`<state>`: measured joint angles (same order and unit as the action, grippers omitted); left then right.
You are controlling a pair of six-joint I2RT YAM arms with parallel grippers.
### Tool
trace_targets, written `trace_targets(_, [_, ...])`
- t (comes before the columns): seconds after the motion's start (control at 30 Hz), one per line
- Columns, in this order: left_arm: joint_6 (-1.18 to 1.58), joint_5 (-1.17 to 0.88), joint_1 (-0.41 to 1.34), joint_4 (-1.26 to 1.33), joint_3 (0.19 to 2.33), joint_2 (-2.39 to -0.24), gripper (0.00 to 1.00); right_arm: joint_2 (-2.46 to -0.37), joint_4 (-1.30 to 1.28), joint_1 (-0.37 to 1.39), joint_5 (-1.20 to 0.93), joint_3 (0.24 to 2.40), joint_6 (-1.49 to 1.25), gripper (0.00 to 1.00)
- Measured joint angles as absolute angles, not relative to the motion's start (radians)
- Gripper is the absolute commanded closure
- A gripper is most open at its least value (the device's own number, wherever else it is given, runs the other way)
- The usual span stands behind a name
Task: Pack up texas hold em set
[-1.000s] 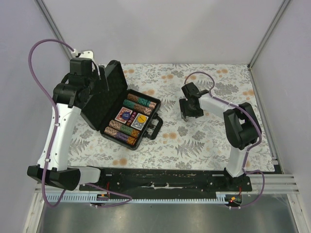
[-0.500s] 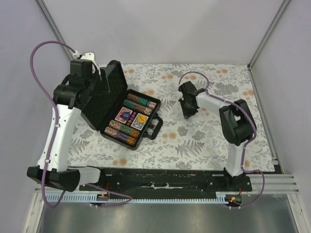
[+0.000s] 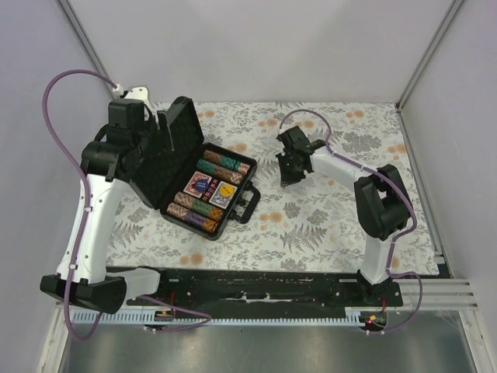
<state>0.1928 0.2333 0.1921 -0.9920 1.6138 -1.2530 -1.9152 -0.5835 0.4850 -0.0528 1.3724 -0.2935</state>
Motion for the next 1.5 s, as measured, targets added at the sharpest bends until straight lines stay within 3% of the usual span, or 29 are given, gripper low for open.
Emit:
trace_targets(0.3, [0.193, 0.242, 0.192, -0.993, 1.603, -1.201, 0.20, -1.890, -0.371, 0.733, -0.160, 1.494, -0.398, 0.79])
trace_targets(0.6, [0.193, 0.246, 0.192, -0.994, 1.597, -1.190, 0.20, -2.085, -0.233, 0.855, -0.139, 1.647, -0.417, 0.76])
trace_targets(1.07, [0.192, 0.257, 0.192, -0.994, 1.597, -1.190, 0.20, -2.199, -0.241, 0.890, -0.029, 1.744, -0.361, 0.62])
trace_targets(1.3, [0.192, 0.266, 0.192, -0.994, 1.597, -1.193, 0.19, -2.210, -0.262, 0.891, 0.045, 1.777, -0.344, 0.44])
trace_targets(1.5, [0.192, 0.288, 0.192, -0.992, 1.610, -1.238, 0.16, -2.192, -0.319, 0.891, 0.150, 1.779, -0.329, 0.39])
